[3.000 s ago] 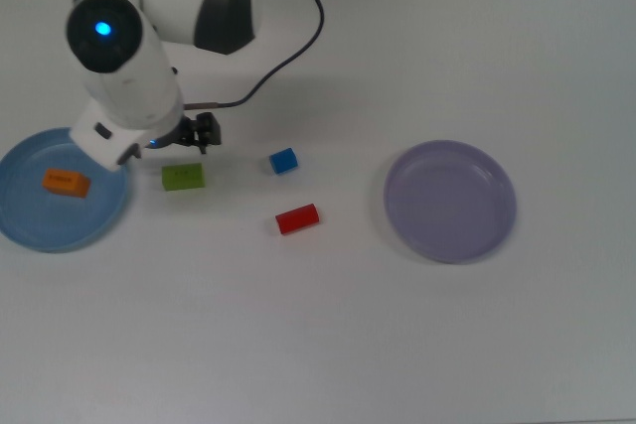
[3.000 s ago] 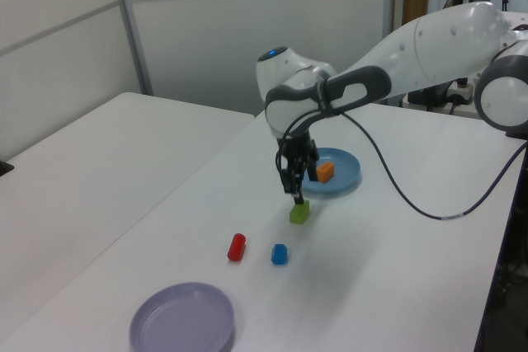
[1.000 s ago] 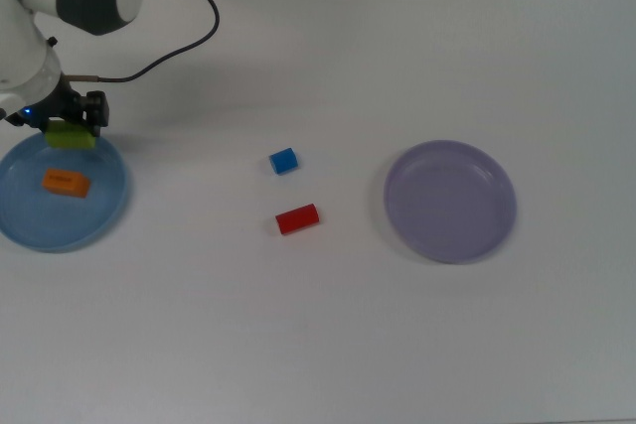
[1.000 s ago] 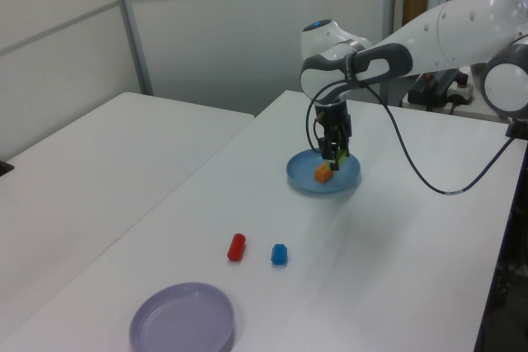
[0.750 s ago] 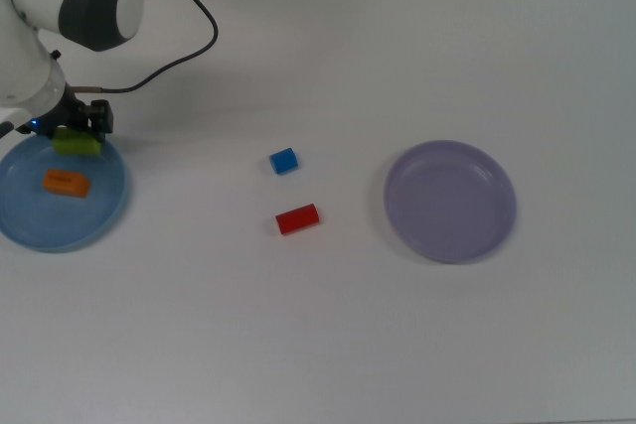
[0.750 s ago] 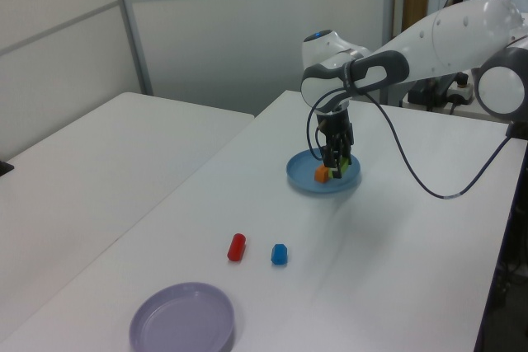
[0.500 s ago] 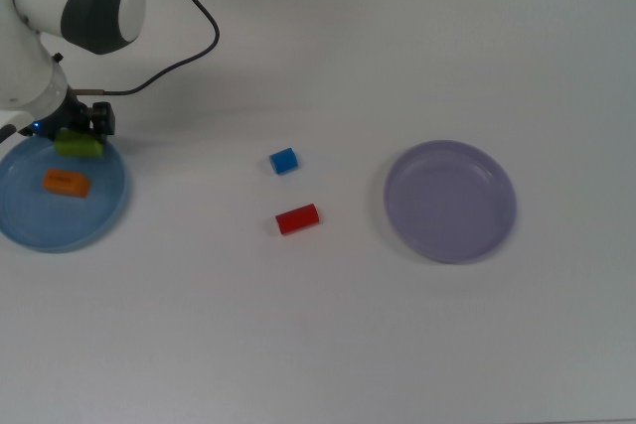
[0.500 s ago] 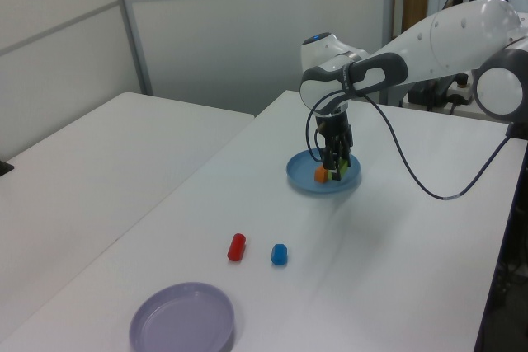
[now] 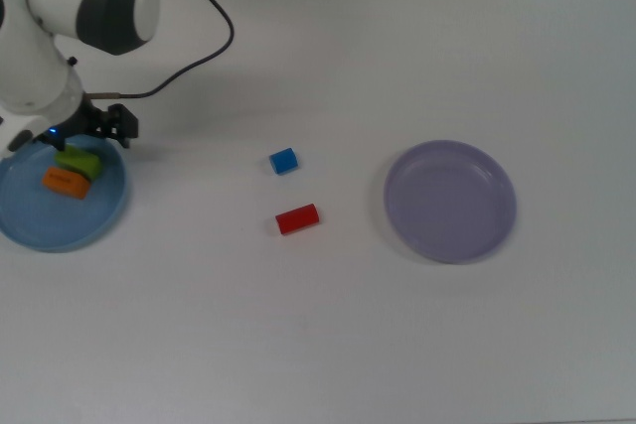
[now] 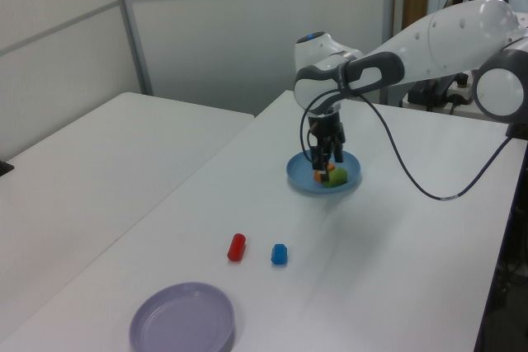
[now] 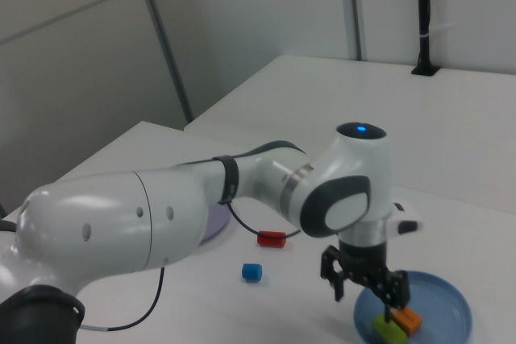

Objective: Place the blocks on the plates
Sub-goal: 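Move the gripper to the red block and grasp it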

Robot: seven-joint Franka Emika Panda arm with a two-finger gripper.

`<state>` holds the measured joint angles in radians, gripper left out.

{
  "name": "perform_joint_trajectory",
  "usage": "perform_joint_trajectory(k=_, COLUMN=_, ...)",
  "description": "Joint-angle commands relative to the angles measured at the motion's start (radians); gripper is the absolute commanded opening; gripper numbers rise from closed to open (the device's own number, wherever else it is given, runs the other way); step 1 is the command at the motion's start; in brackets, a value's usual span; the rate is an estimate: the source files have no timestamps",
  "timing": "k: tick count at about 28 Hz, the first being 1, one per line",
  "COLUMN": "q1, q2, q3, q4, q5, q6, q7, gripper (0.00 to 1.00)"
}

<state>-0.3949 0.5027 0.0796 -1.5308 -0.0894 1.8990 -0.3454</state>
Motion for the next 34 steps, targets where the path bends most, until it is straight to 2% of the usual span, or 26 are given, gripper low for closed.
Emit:
perform_joint_trajectory(k=1, q1=0.123, q2=-0.02, q3=-0.011, q4=-0.012, q5=0.036, q6=0.012, q7=0.04, gripper=1.0)
perform_joint_trajectory(k=5, q1=0.172, q2=-0.018, q3=-0.009, q4=-0.011, q5=0.034, q6=0.026, q7=0.081, gripper=1.0)
perform_joint_trajectory(k=11, q1=0.278, q2=-0.012, q3=-0.004, q4=-0.011, q5=0.063, q6=0.143, q7=0.083, gripper=1.0)
perform_joint_trajectory(k=12, q1=0.309, q2=-0.004, q3=-0.006, q4=-0.011, q5=0.062, q6=0.182, q7=0.083, gripper=1.0)
perform_joint_trajectory(k=19, q1=0.39, q2=0.048, q3=-0.006, q4=-0.011, q5=0.056, q6=0.27, q7=0.085, gripper=1.0)
perform_joint_trajectory(k=24, q1=0.418, q2=0.066, q3=-0.006, q4=-0.012, q5=0.053, q6=0.287, q7=0.089, gripper=1.0)
perform_joint_trajectory(k=32, q1=0.418, q2=0.083, q3=-0.007, q4=-0.012, q5=0.051, q6=0.29, q7=0.091, gripper=1.0)
perform_joint_trajectory(k=34, q1=0.418, q2=0.083, q3=-0.007, q4=-0.012, q5=0.051, q6=0.299, q7=0.092, gripper=0.96)
